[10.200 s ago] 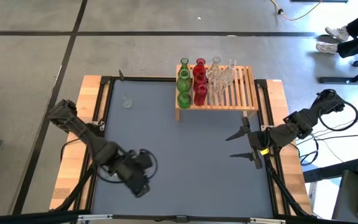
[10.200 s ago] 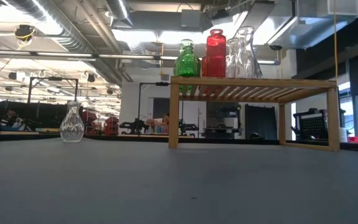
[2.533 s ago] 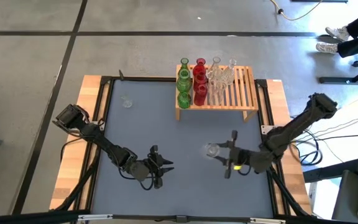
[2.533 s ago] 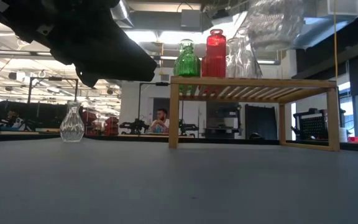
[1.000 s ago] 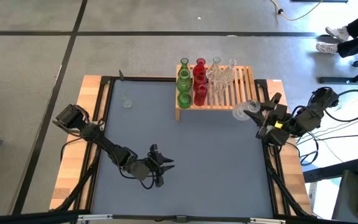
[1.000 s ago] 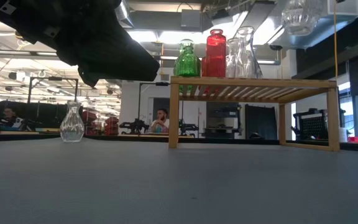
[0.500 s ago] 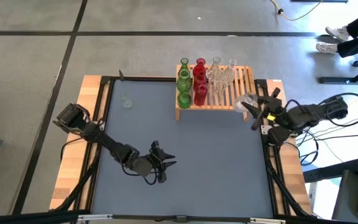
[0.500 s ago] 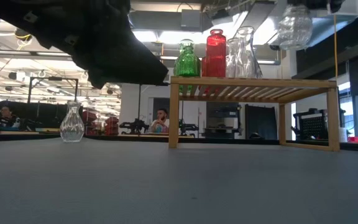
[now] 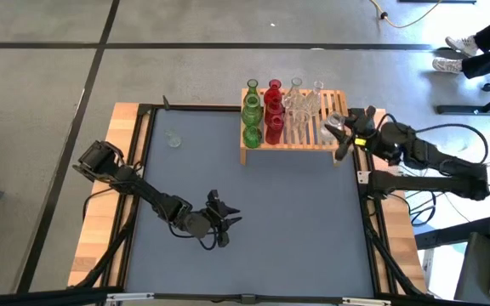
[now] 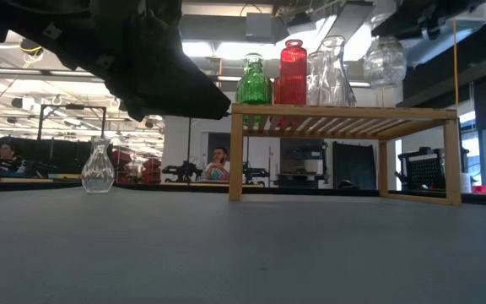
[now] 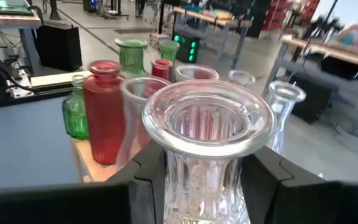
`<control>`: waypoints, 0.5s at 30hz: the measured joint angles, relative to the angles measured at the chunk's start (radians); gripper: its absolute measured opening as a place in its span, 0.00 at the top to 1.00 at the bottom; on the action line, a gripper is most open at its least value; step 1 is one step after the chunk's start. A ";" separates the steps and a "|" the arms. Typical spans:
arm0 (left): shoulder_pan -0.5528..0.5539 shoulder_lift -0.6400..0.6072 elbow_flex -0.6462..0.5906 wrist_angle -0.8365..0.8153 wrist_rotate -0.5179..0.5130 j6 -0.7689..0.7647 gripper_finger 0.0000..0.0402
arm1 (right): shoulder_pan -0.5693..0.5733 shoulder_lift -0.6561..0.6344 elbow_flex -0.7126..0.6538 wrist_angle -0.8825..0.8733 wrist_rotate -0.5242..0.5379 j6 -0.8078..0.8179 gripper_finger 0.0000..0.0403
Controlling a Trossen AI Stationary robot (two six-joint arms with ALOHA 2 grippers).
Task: Sort vases onto shelf
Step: Put the bottom transparent vase on the shelf, aligned with the other transparent vase
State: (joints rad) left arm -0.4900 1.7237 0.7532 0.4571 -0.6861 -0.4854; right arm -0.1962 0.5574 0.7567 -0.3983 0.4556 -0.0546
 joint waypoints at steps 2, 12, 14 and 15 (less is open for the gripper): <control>0.000 0.000 0.000 -0.008 0.000 0.000 0.75 | -0.073 0.023 0.000 0.001 -0.086 0.016 0.68; -0.002 0.000 0.000 0.000 0.000 0.000 0.75 | -0.301 0.171 0.000 0.103 -0.279 0.024 0.68; -0.002 0.000 0.000 -0.001 0.000 0.000 0.75 | -0.330 0.196 0.000 0.115 -0.300 0.024 0.68; -0.002 0.000 0.000 -0.001 0.000 0.000 0.75 | -0.343 0.208 0.000 0.124 -0.314 0.024 0.68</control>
State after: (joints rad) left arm -0.4919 1.7237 0.7532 0.4564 -0.6861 -0.4854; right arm -0.5388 0.7656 0.7567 -0.2738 0.1420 -0.0309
